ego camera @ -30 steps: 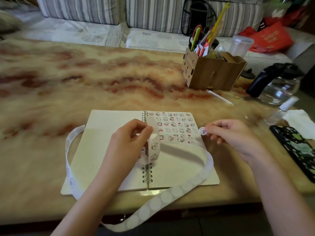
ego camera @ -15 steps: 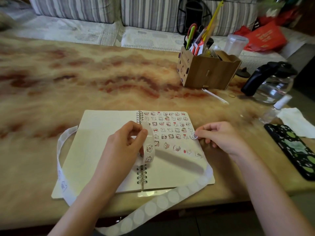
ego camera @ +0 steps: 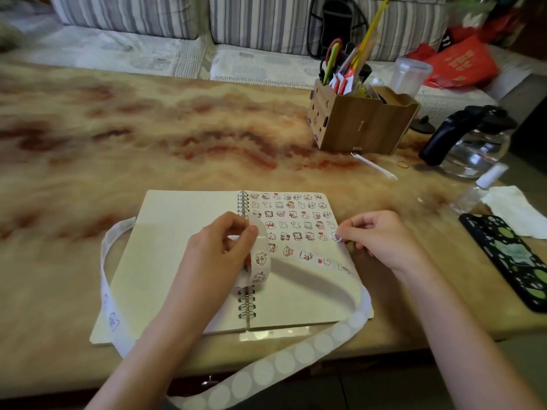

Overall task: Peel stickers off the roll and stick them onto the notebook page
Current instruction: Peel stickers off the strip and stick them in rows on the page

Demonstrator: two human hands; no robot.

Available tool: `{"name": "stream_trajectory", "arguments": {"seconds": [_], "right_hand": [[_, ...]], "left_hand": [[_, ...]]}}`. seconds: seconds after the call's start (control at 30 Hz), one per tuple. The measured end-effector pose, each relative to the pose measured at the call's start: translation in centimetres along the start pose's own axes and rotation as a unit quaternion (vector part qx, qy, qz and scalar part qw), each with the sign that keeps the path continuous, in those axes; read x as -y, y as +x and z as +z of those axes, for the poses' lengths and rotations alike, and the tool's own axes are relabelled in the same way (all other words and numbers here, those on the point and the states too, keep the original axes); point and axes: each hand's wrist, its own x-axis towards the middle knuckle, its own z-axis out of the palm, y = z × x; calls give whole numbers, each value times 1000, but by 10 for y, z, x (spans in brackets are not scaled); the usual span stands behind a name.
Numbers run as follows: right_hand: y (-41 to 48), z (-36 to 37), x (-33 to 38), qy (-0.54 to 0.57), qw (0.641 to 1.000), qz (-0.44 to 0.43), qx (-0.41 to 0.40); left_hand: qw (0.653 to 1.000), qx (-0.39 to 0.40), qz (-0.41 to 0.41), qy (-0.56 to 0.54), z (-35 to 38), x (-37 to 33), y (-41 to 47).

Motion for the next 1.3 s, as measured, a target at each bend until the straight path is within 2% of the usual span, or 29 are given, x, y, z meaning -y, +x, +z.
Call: {"name": "stream_trajectory", "arguments": {"seconds": [0.73, 1.1, 1.23, 1.3], "right_hand": [[2, -1, -4, -17, 1000, -15, -10], [10, 6, -13, -58, 996, -25, -58], [-8, 13, 8, 16, 988, -116, -97], [-28, 22, 28, 59, 980, -174, -78]], "left_hand": [[1000, 3, -8, -2, -1, 0, 0], [1000, 5, -6, -11, -1, 1, 0], [999, -2, -7, -48, -5, -1, 1], [996, -4, -7, -91, -6, -2, 2]]}}
